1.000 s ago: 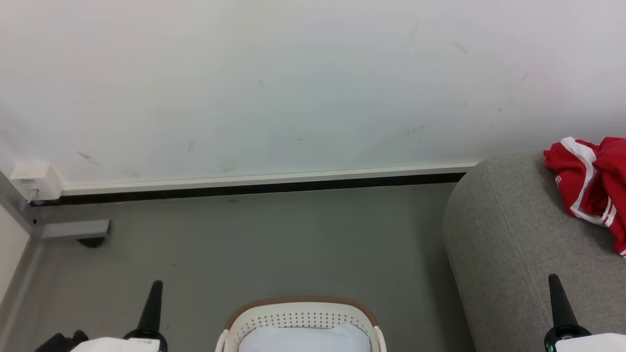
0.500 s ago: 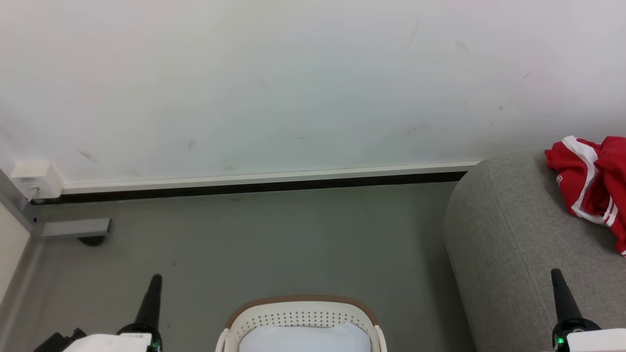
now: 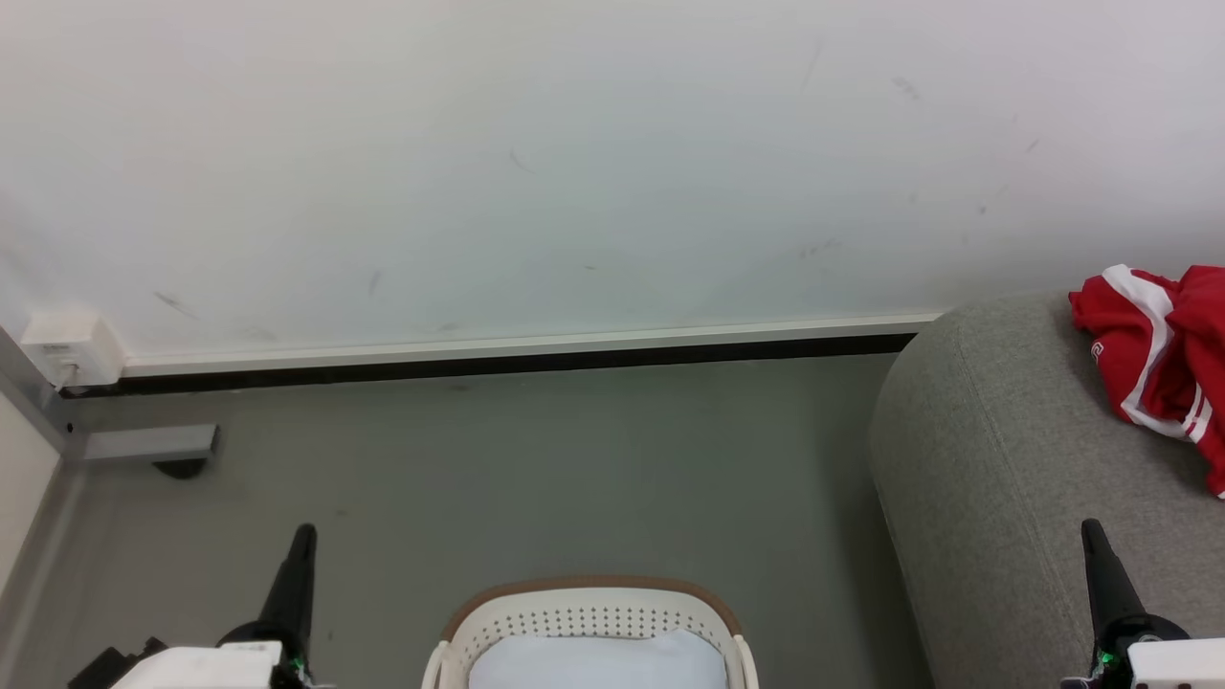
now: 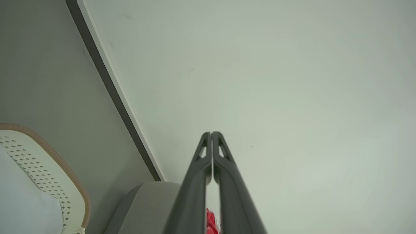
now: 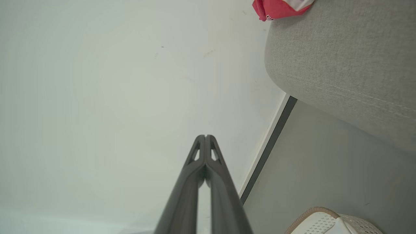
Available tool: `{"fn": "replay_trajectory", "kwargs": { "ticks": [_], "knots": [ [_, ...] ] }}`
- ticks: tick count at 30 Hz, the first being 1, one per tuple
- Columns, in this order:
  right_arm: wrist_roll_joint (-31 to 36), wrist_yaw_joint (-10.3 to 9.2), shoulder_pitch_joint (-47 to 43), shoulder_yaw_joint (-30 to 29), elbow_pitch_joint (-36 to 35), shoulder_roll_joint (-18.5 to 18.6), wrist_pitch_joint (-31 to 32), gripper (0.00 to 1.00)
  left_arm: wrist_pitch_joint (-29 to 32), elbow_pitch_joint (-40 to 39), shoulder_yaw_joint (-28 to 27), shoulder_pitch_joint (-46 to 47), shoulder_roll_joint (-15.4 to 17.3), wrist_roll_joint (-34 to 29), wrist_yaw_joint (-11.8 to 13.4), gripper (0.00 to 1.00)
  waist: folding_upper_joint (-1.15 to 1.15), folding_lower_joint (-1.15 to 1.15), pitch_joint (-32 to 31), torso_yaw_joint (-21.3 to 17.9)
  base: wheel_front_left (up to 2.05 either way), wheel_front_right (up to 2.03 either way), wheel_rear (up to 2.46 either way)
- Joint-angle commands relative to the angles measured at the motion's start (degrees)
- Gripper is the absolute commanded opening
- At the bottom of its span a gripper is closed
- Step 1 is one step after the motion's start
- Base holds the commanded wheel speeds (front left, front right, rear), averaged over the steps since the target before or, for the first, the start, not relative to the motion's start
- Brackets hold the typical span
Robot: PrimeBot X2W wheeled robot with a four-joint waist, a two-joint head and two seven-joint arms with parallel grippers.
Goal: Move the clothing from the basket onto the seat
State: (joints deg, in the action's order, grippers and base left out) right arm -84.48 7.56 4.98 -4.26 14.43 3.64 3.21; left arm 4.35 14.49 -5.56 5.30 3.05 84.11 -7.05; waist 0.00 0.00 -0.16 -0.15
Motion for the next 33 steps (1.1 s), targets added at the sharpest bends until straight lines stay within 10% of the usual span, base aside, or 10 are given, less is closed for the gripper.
{"fn": "replay_trajectory", "kwargs": {
  "ticks": [1, 33],
  "knots": [
    [-1.3, -0.11, 0.9, -0.3, -0.5, 0.4, 0.3, 0.0, 0.4, -0.3, -0.4, 0.6, 0.1, 1.4, -0.3, 0.0, 0.0, 0.0, 0.0, 0.0, 0.0, 0.0, 0.0],
    [-8.7, -0.14, 1.5, -1.4, -0.5, 0.0, 2.7, 0.0, 2.4, -0.5, -1.1, 1.3, -0.1, 8.6, -0.6, 0.0, 0.0, 0.0, 0.3, 0.2, 0.0, 0.0, 0.0]
  ]
}}
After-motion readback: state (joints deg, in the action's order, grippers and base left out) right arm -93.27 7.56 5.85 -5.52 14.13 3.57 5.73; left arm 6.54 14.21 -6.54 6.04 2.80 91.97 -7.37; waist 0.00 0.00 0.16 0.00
